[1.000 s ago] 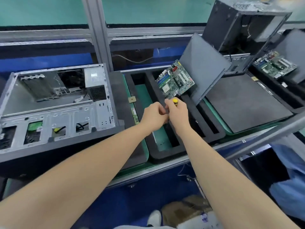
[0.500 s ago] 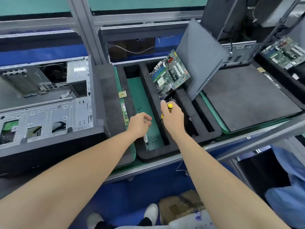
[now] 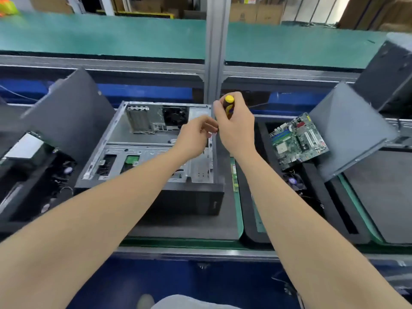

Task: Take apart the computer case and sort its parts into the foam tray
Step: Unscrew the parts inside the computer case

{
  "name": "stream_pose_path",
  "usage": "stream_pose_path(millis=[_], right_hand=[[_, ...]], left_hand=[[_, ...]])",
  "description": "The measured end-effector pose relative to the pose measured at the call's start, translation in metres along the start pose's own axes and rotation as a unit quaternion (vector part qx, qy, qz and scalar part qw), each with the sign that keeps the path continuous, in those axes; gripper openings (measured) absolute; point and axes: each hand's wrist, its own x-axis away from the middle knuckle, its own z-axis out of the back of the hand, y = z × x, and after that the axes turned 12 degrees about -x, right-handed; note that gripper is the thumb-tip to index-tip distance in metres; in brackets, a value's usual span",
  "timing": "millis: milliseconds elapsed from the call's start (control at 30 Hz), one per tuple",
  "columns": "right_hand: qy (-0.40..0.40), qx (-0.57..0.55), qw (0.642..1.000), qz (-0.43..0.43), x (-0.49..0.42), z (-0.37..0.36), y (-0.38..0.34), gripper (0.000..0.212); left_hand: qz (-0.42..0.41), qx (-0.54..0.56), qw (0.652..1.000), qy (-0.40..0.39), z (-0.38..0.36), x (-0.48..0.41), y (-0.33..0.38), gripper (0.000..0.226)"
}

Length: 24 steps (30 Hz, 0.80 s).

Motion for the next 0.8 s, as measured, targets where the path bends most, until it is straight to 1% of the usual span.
stream_pose_path(millis=[67, 167, 300, 400, 500, 633, 800], right_hand=[[-0.033, -0.008, 0.999, 0.017, -0.001, -0.038, -0.015, 0.009], [-0.075, -0.026, 0.996, 0.028, 0.002, -0.091, -0.031, 0.012], [-0.112, -0.032, 0.993, 0.014, 0.017, -0.162, -0.045, 0.011], [-0.131, -0.031, 0.991, -0.008, 0.027, -0.202, -0.052, 0.015], [-0.143, -0.019, 0.989, -0.031, 0.034, -0.231, -0.056, 0.018], [-0.137, -0.001, 0.988, -0.067, 0.040, -0.256, -0.058, 0.019], [-0.133, 0.020, 0.988, -0.079, 0.049, -0.275, -0.058, 0.024]], left_hand=[[0.003, -0.017, 1.000, 0.018, 0.036, 0.006, -0.028, 0.049], [0.008, -0.061, 0.998, 0.027, 0.082, 0.019, -0.068, 0.053], [0.011, -0.066, 0.998, 0.006, 0.139, 0.036, -0.130, 0.057], [0.001, -0.080, 0.997, -0.009, 0.169, 0.046, -0.169, 0.061], [-0.015, -0.076, 0.996, -0.032, 0.188, 0.048, -0.199, 0.062], [-0.044, -0.077, 0.994, -0.058, 0.201, 0.051, -0.225, 0.063], [-0.069, -0.058, 0.993, -0.079, 0.210, 0.055, -0.245, 0.057]])
